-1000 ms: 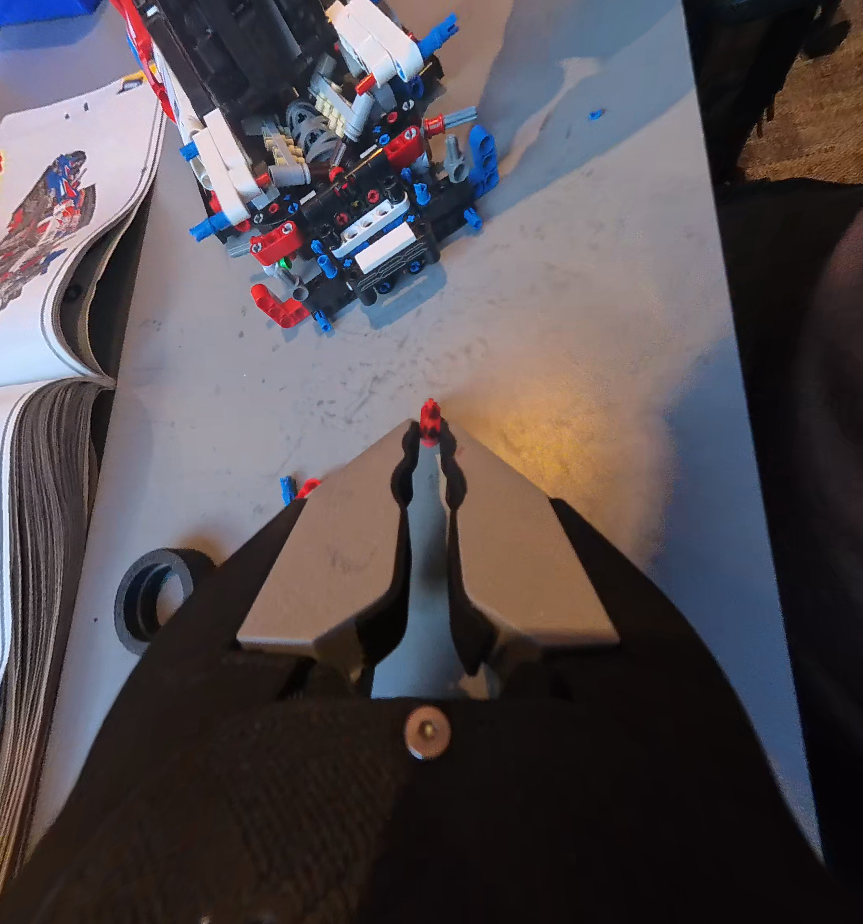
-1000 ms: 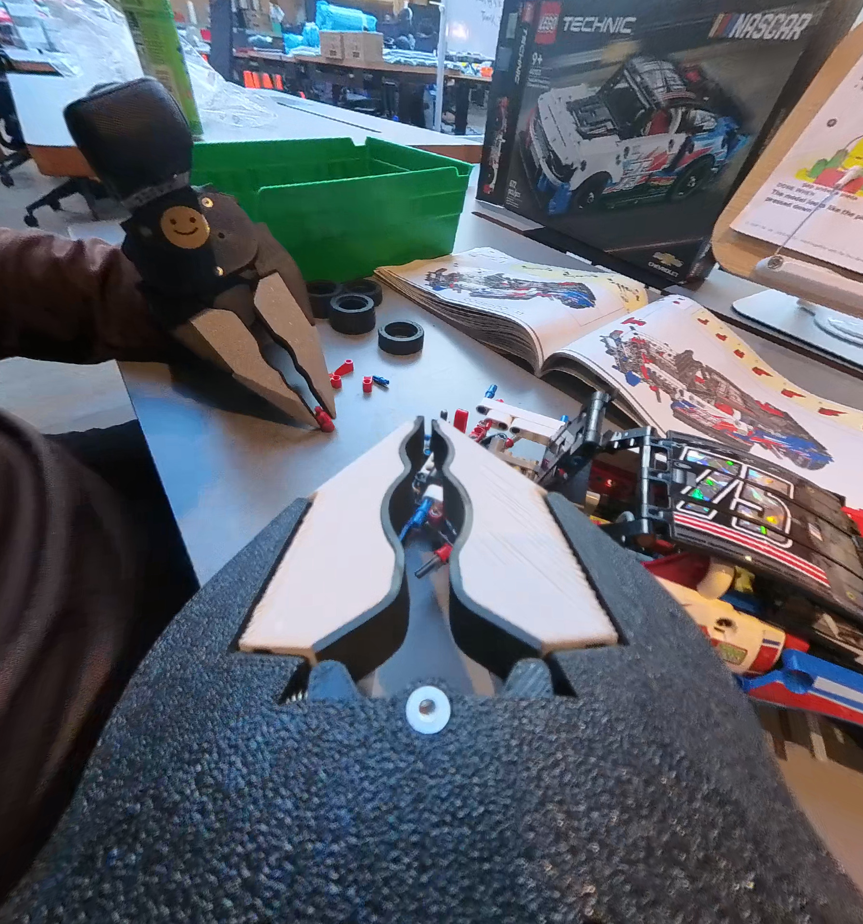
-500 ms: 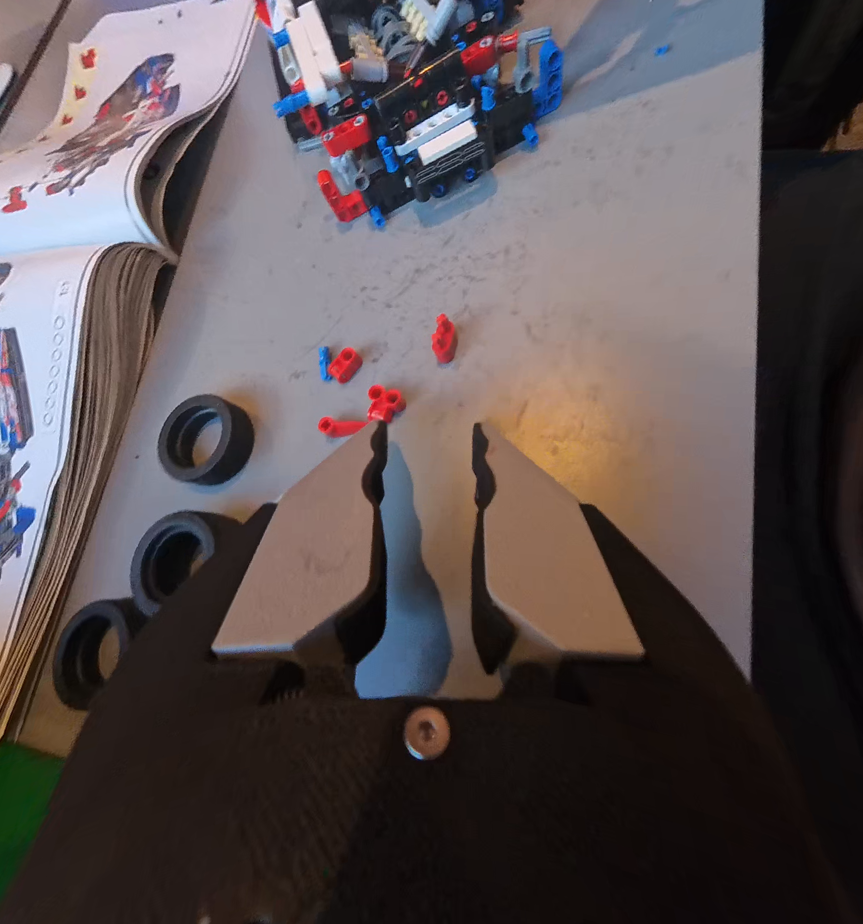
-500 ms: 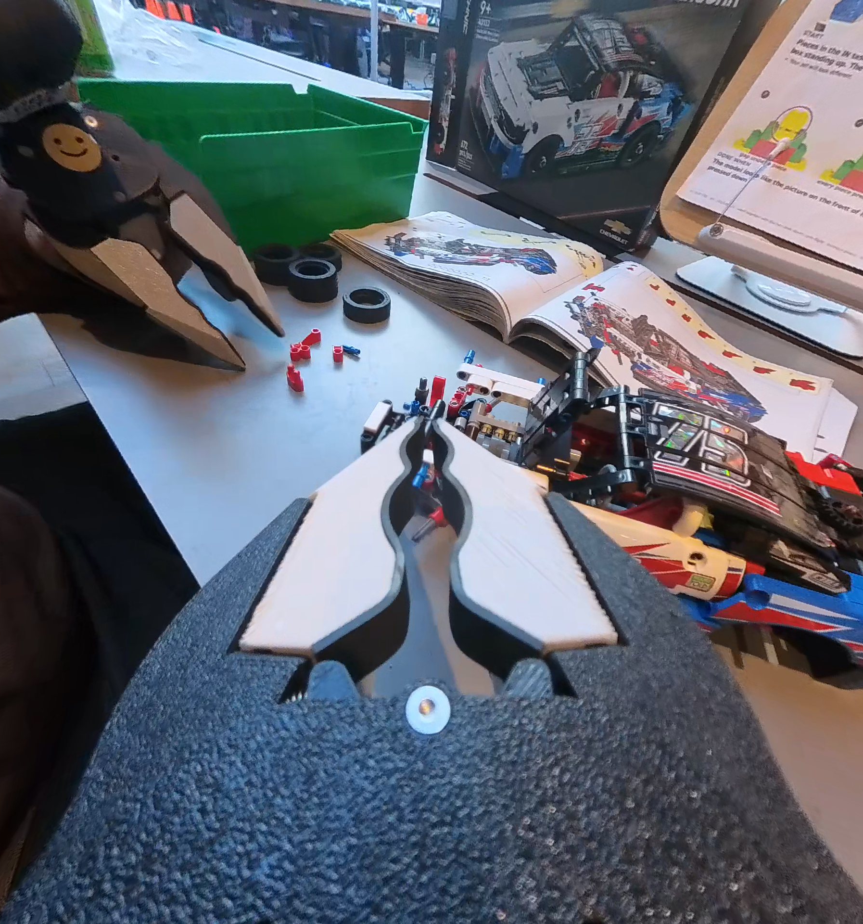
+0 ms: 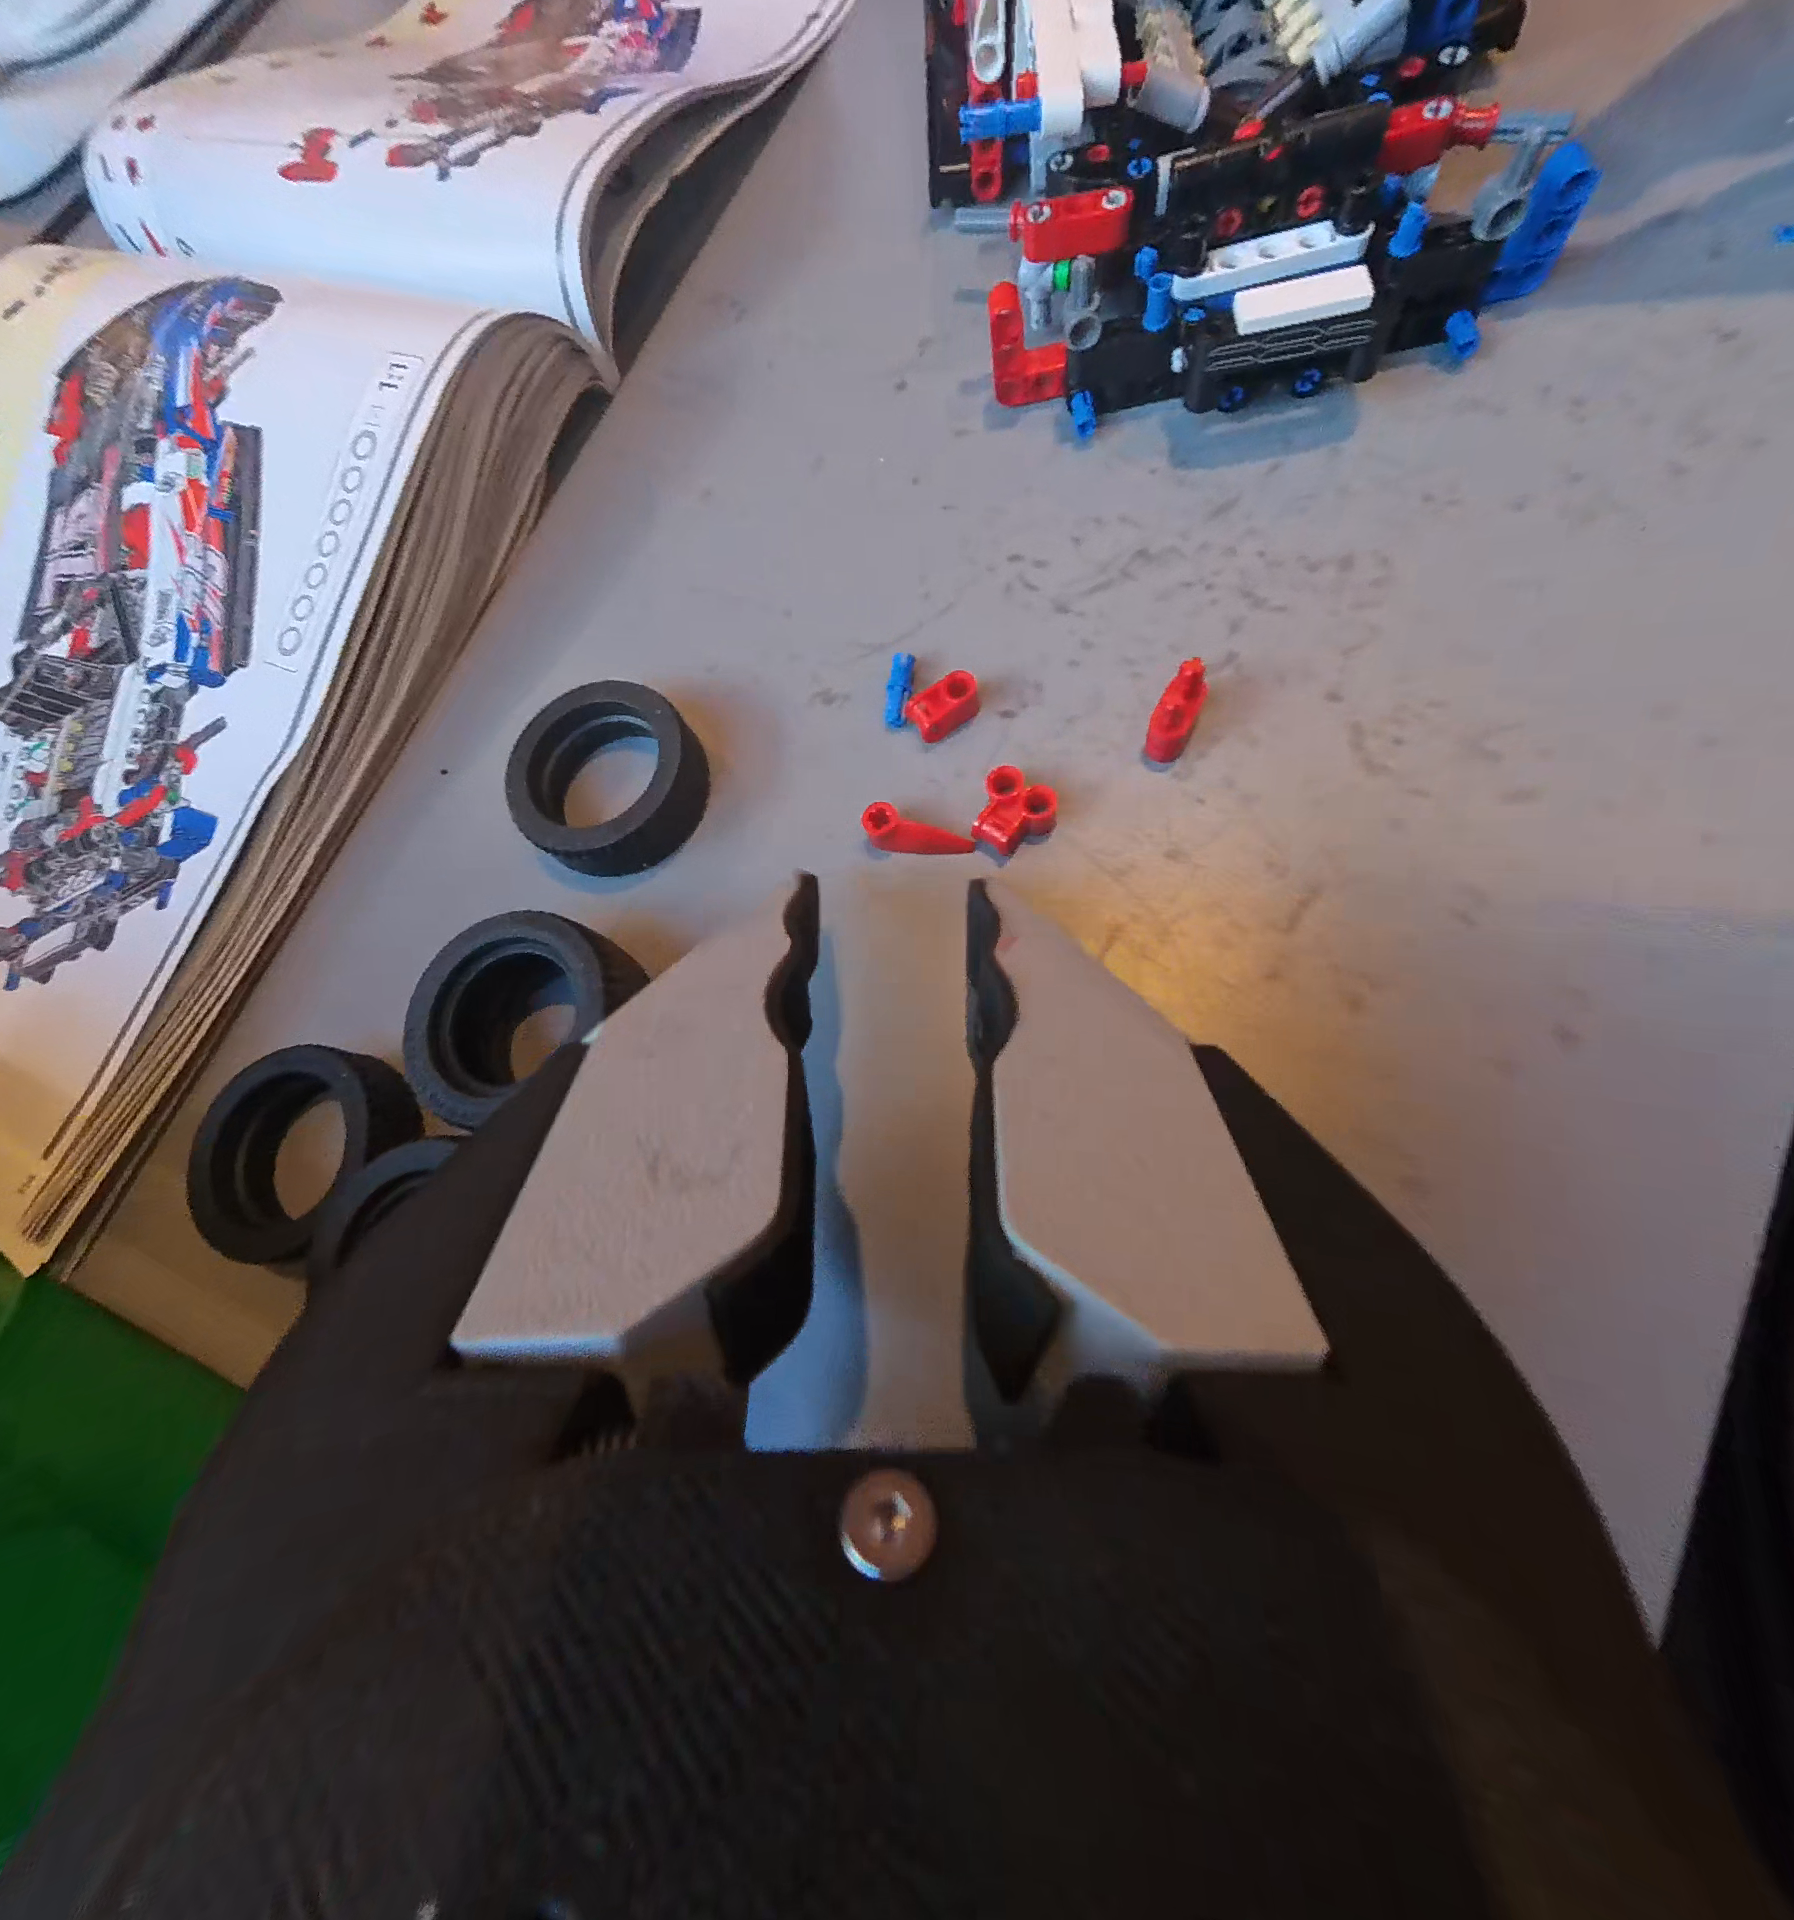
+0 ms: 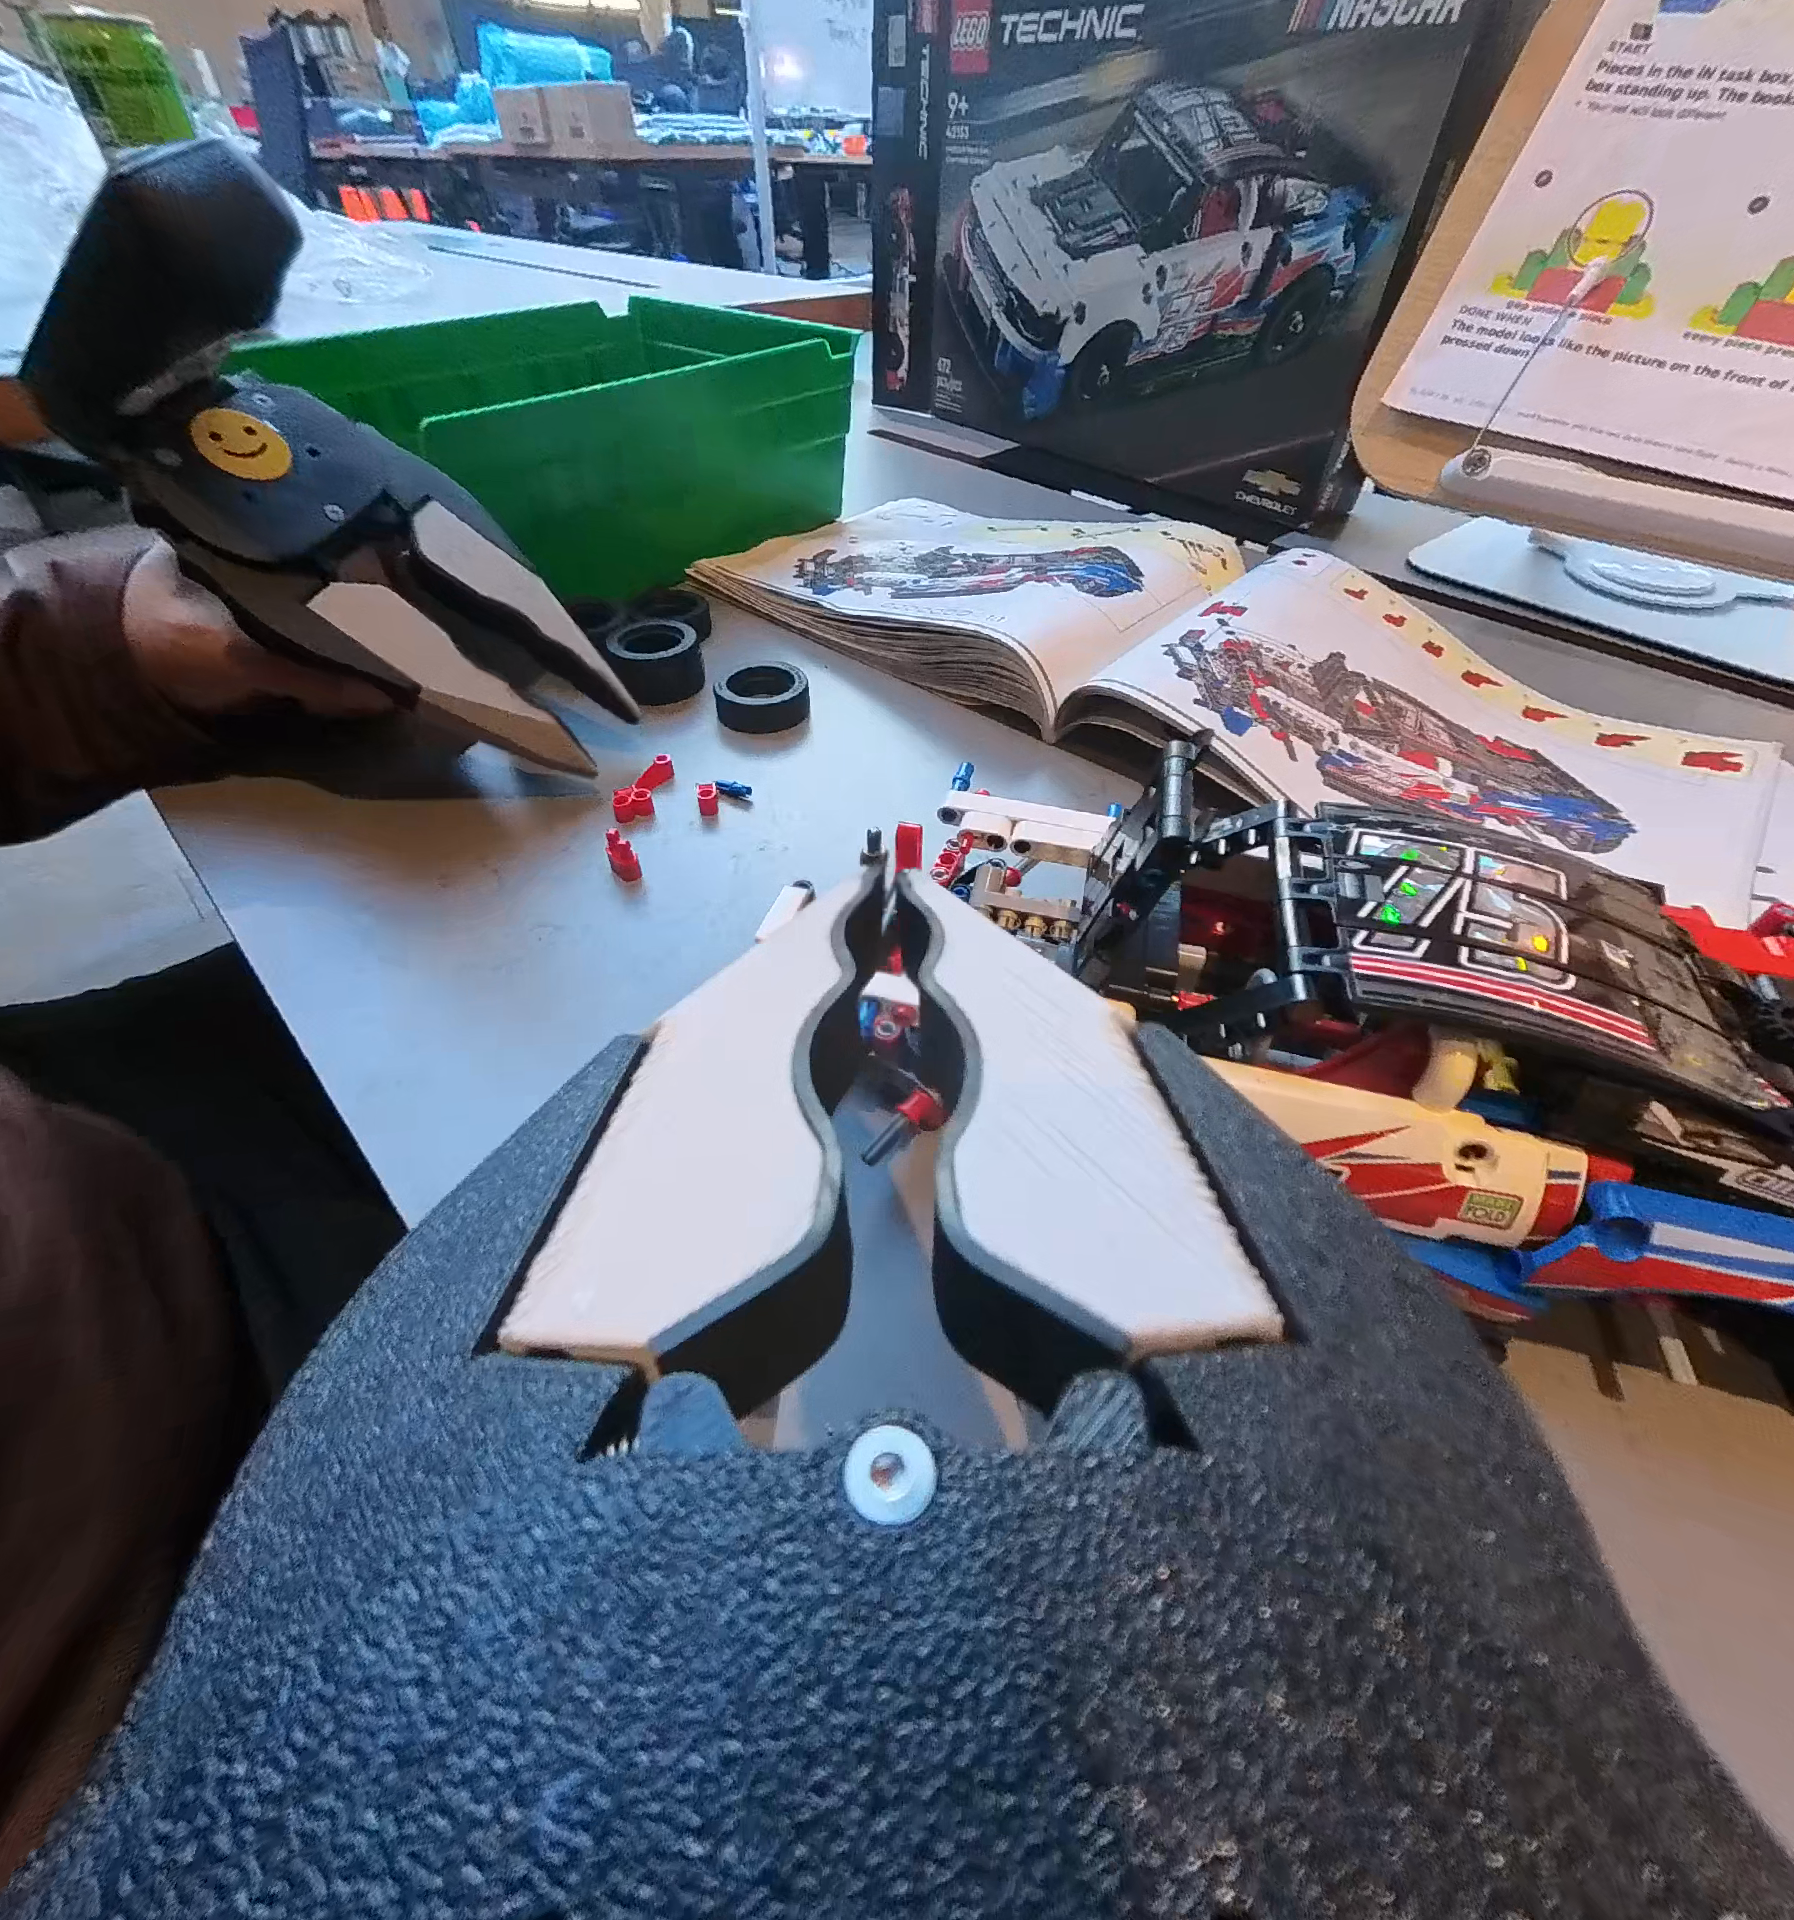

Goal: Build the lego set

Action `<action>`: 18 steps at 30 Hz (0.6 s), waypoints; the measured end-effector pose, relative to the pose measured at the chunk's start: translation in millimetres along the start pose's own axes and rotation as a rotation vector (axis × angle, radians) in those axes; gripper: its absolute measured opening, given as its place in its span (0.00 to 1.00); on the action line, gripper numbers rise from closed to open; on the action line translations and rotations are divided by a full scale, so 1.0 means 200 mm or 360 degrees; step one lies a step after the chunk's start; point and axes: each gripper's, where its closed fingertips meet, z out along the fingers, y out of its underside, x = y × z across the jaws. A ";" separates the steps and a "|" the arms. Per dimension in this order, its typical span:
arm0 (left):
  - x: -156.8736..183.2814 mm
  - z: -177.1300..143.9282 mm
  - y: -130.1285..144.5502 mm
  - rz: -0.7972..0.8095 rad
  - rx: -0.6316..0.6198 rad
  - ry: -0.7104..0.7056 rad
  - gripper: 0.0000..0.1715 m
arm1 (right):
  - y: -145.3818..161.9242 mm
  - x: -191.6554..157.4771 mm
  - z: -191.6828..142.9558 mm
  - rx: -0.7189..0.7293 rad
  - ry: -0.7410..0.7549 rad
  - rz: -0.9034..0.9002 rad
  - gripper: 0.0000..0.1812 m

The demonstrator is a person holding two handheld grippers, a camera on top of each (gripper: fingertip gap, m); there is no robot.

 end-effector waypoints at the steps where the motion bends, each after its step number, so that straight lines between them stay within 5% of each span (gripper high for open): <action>1: -0.01 0.00 -0.01 -0.0011 0.0015 -0.0010 0.14 | 0.00 -0.01 0.00 0.0003 -0.0017 0.0000 0.01; 18: -0.18 0.04 -0.05 -0.0152 0.0060 -0.0192 0.07 | -0.02 0.03 0.03 0.0077 -0.0144 0.0048 0.00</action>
